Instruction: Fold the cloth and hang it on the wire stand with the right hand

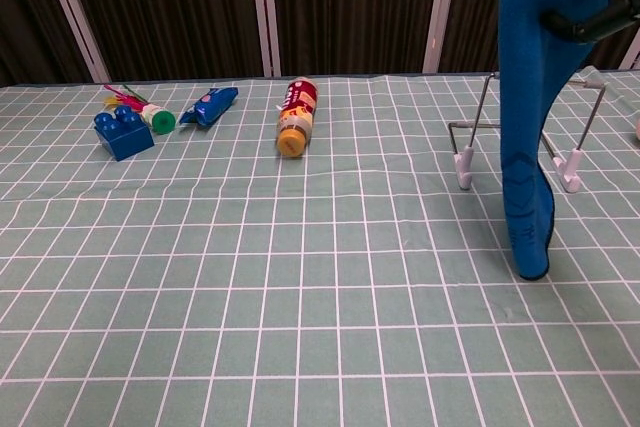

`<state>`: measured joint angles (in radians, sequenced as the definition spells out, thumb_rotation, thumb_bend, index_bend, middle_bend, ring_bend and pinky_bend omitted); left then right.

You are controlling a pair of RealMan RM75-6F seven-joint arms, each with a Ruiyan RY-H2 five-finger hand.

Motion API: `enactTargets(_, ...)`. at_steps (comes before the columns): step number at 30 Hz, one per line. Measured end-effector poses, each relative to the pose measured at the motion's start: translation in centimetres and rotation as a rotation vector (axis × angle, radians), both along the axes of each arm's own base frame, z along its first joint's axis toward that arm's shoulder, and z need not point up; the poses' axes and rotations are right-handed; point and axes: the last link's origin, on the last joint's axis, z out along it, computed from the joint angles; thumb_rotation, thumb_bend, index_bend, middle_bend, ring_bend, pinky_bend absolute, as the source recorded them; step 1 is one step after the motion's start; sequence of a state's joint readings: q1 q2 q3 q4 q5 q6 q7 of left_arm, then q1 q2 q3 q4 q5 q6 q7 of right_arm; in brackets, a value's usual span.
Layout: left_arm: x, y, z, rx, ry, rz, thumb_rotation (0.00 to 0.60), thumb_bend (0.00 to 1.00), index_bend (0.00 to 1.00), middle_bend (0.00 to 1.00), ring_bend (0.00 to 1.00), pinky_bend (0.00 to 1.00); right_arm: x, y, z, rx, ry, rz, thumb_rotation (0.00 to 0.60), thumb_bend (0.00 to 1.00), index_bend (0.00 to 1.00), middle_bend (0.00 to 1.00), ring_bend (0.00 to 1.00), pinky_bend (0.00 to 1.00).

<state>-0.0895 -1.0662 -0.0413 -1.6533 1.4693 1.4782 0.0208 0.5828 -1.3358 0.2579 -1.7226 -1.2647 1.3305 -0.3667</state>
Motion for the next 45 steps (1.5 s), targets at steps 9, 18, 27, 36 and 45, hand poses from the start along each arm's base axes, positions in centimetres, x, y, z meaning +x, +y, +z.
enactTargets(9,-0.5,0.3,0.2,-0.001,-0.007,0.022,0.6,0.0,0.0,0.0,0.0,0.0,1.5,-1.8,1.4,-0.122,-0.097,-0.175,0.6,0.52,0.74,0.1,0.0,0.04)
enactTargets(18,-0.3,0.0,0.5,0.003,-0.024,0.01,0.6,0.0,0.0,0.0,0.0,0.0,1.7,-0.7,4.4,-0.18,-0.109,-0.198,0.6,0.54,0.76,0.11,0.0,0.05)
enactTargets(27,-0.1,-0.3,0.6,-0.005,-0.027,-0.001,0.6,0.0,0.0,0.0,0.0,0.0,1.9,1.2,5.5,-0.225,-0.055,-0.233,0.6,0.56,0.77,0.11,0.0,0.05)
enactTargets(36,-0.4,0.0,0.4,-0.01,-0.018,0.018,0.6,0.0,0.0,0.0,0.0,0.0,0.2,0.6,2.5,-0.188,-0.042,-0.346,0.6,0.58,0.77,0.11,0.0,0.05)
enactTargets(45,-0.7,0.4,0.4,-0.005,-0.013,0.035,0.6,0.0,0.0,0.0,0.0,0.0,-0.7,-2.3,0.6,-0.204,-0.052,-0.408,0.6,0.58,0.77,0.11,0.0,0.05)
